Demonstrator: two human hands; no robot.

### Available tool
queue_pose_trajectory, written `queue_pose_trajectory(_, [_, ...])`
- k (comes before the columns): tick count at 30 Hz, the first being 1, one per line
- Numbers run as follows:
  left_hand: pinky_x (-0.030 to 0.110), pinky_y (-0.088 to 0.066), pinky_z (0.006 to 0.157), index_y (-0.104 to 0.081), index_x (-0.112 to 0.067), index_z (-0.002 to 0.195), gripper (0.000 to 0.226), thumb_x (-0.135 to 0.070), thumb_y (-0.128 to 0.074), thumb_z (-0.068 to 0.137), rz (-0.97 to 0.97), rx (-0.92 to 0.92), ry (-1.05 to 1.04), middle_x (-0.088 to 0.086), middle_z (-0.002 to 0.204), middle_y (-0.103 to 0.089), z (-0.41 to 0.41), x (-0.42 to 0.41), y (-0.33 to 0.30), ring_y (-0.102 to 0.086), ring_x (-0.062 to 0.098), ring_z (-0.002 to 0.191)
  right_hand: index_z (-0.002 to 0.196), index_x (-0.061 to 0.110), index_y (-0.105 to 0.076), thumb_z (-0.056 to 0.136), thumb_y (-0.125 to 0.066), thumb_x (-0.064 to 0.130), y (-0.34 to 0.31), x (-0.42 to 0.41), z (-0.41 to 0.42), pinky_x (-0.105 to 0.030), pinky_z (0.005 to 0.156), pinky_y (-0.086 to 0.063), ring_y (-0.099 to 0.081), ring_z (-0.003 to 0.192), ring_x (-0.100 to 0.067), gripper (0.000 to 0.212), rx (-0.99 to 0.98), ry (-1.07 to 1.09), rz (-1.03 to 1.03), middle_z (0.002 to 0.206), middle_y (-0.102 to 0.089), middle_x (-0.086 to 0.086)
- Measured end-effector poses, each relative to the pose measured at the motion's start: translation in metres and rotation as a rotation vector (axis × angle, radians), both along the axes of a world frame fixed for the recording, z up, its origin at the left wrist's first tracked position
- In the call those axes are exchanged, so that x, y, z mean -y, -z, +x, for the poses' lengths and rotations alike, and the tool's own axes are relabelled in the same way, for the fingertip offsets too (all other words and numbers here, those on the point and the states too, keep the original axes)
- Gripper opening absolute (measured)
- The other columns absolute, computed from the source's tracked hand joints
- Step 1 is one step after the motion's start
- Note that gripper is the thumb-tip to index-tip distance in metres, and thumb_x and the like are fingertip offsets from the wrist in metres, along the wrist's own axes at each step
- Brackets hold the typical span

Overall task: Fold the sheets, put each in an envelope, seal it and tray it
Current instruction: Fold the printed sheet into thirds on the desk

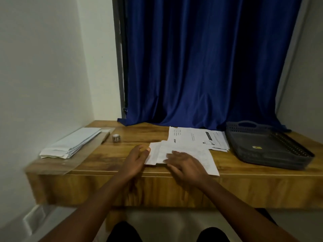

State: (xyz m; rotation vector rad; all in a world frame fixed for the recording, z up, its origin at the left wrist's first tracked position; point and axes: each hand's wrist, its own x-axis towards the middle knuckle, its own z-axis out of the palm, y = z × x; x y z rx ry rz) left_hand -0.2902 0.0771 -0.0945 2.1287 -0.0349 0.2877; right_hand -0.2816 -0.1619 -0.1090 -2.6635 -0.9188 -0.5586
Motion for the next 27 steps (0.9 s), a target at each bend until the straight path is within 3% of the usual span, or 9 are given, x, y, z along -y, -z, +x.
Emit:
queue_pose_trajectory(4, [0.027,-0.036,0.100,-0.055,-0.020,0.135,0.042,-0.046,-0.051,0.102,0.062,0.135,0.002,0.000,0.138,-0.055,0.005,-0.010,-0.003,-0.051,0.016,0.125,0.134,0.039,-0.062,0.103,-0.040,0.049,0.014,-0.023,-0.006,-0.028,0.116,-0.033,-0.043,0.141,-0.003,0.039,-0.144,-0.124,0.018,0.146,-0.054,0.020])
queue_pose_trajectory(6, [0.035,-0.042,0.103,-0.058,-0.021,0.130,0.044,-0.053,-0.051,0.100,0.152,0.189,0.029,-0.002,0.132,-0.058,0.011,-0.015,-0.001,-0.053,0.016,0.123,0.135,0.041,-0.061,0.103,-0.043,0.050,0.015,-0.028,-0.004,-0.026,0.116,-0.030,-0.038,0.142,0.000,0.038,-0.214,-0.143,0.021,0.148,-0.050,0.024])
queue_pose_trajectory(9, [0.052,-0.034,0.113,-0.052,-0.026,0.139,0.074,-0.075,-0.032,0.087,0.390,0.150,0.065,0.001,0.149,-0.049,0.027,-0.020,0.003,-0.042,0.022,0.139,0.132,0.044,-0.063,0.095,-0.051,0.064,0.010,-0.027,0.005,-0.026,0.115,-0.032,-0.038,0.141,0.005,0.043,-0.352,-0.149,0.089,0.144,-0.051,0.029])
queue_pose_trajectory(11, [0.060,-0.019,0.119,-0.046,-0.028,0.146,0.070,-0.070,-0.031,0.092,0.505,0.089,0.081,0.002,0.162,-0.031,0.037,-0.017,0.003,-0.023,0.025,0.151,0.124,0.045,-0.068,0.091,-0.054,0.067,0.006,-0.028,0.011,-0.028,0.111,-0.038,-0.045,0.134,0.006,0.042,-0.432,-0.135,0.209,0.138,-0.058,0.029])
queue_pose_trajectory(15, [0.058,-0.007,0.122,-0.033,-0.030,0.155,0.053,-0.047,-0.037,0.105,0.633,0.115,0.113,0.002,0.168,-0.015,0.057,-0.001,0.004,-0.007,0.028,0.155,0.122,0.032,-0.070,0.100,-0.043,0.052,0.000,-0.046,0.038,-0.034,0.104,-0.048,-0.059,0.119,-0.004,0.041,-0.200,0.022,0.381,0.131,-0.067,0.015])
queue_pose_trajectory(18, [0.059,-0.006,0.122,-0.025,-0.028,0.158,0.053,-0.036,-0.034,0.107,0.665,0.097,0.147,0.000,0.169,-0.012,0.074,0.012,0.007,-0.004,0.027,0.156,0.127,0.023,-0.065,0.100,-0.026,0.045,-0.002,-0.073,0.059,-0.038,0.104,-0.047,-0.062,0.117,-0.014,0.053,-0.126,0.111,0.343,0.130,-0.067,0.003])
queue_pose_trajectory(20, [0.057,-0.005,0.123,-0.017,-0.022,0.160,0.056,-0.034,-0.031,0.107,0.733,0.009,0.147,0.001,0.170,-0.007,0.083,0.010,0.014,-0.001,0.026,0.156,0.140,0.019,-0.055,0.094,-0.015,0.047,0.007,-0.086,0.070,-0.043,0.114,-0.037,-0.050,0.135,-0.020,0.068,-0.170,0.183,0.168,0.146,-0.056,-0.003])
queue_pose_trajectory(22, [0.056,-0.004,0.124,-0.012,-0.021,0.161,0.059,-0.040,-0.026,0.108,0.844,-0.075,0.146,0.000,0.170,-0.003,0.087,0.003,0.024,0.000,0.025,0.156,0.153,0.021,-0.040,0.101,-0.017,0.045,0.017,-0.086,0.077,-0.047,0.124,-0.020,-0.028,0.151,-0.022,0.061,-0.260,0.227,-0.010,0.162,-0.035,-0.003])
queue_pose_trajectory(27, [0.048,0.000,0.126,0.000,-0.027,0.162,0.074,-0.065,-0.017,0.101,0.876,-0.113,0.184,-0.001,0.170,0.002,0.092,-0.015,0.032,0.002,0.019,0.156,0.160,0.032,-0.016,0.099,-0.015,0.069,0.019,-0.046,0.087,-0.052,0.125,-0.002,-0.004,0.157,-0.024,0.072,-0.368,0.282,-0.144,0.170,-0.008,0.000])
